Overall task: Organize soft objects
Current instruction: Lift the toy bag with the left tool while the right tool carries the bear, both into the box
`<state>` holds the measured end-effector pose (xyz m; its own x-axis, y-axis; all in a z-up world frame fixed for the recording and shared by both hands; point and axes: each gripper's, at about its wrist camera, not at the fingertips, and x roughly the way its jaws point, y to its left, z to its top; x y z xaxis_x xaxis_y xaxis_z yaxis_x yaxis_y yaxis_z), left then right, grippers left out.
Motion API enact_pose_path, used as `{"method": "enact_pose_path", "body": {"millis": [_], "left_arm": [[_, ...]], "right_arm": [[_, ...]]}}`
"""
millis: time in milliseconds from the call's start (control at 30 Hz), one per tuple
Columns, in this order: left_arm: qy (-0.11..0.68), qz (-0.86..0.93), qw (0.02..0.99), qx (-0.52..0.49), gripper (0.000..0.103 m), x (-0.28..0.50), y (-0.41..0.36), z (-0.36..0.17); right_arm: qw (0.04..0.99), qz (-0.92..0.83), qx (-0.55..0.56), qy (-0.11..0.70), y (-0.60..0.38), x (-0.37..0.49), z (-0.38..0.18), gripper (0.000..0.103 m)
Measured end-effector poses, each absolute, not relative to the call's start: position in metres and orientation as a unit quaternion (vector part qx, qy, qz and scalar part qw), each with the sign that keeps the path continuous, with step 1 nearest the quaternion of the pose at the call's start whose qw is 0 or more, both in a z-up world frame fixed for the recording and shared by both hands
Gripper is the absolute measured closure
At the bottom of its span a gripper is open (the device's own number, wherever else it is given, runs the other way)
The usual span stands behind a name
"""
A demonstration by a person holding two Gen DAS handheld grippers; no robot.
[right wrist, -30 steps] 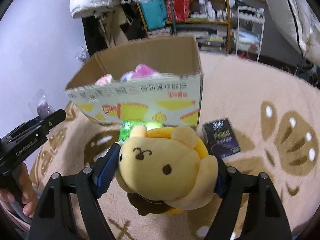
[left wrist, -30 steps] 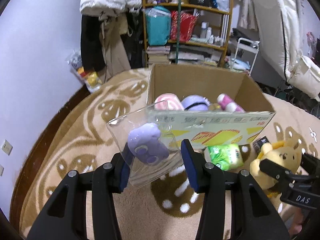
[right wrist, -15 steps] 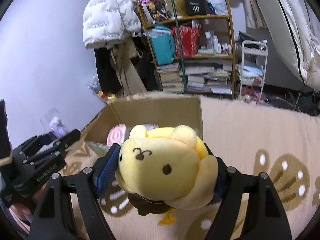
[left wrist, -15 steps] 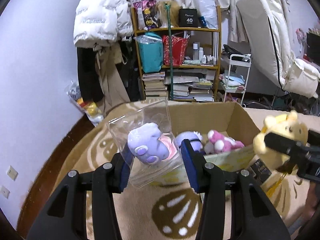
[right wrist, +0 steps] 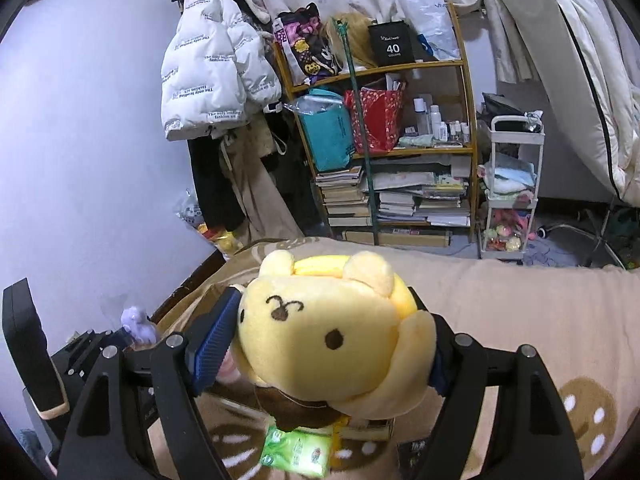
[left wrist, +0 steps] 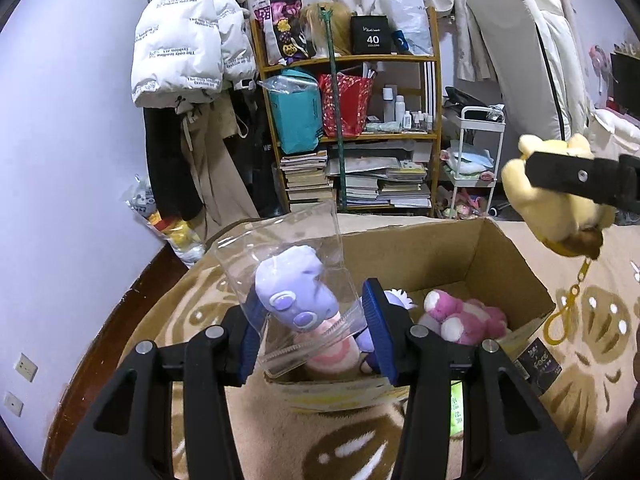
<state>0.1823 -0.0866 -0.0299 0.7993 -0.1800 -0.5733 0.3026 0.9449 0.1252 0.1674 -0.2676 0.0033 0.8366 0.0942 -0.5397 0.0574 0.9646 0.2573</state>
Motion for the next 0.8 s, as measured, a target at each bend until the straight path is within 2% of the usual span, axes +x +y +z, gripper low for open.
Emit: {"method": "enact_pose_path", "body": {"millis": [667, 733, 800], "left_arm": [[0.332, -0.146, 0.925, 0.114, 0.055, 0.197, -0.098, -0.062], [0.343, -0.151, 0.921, 0.107, 0.048, 0.199, -0.096, -0.063], [0.342, -0.144, 0.923, 0.101, 0.046, 0.200, -0.093, -0.064]], "right_arm": [[0.935, -0.005, 0.116, 0.336, -0.268, 0.190, -0.046, 0.017], [0.933, -0.002, 0.122, 0.337, -0.268, 0.189, -0.048, 0.017], [0.932, 0.002, 0.132, 0.337, -0.267, 0.189, -0.049, 0.017]]}}
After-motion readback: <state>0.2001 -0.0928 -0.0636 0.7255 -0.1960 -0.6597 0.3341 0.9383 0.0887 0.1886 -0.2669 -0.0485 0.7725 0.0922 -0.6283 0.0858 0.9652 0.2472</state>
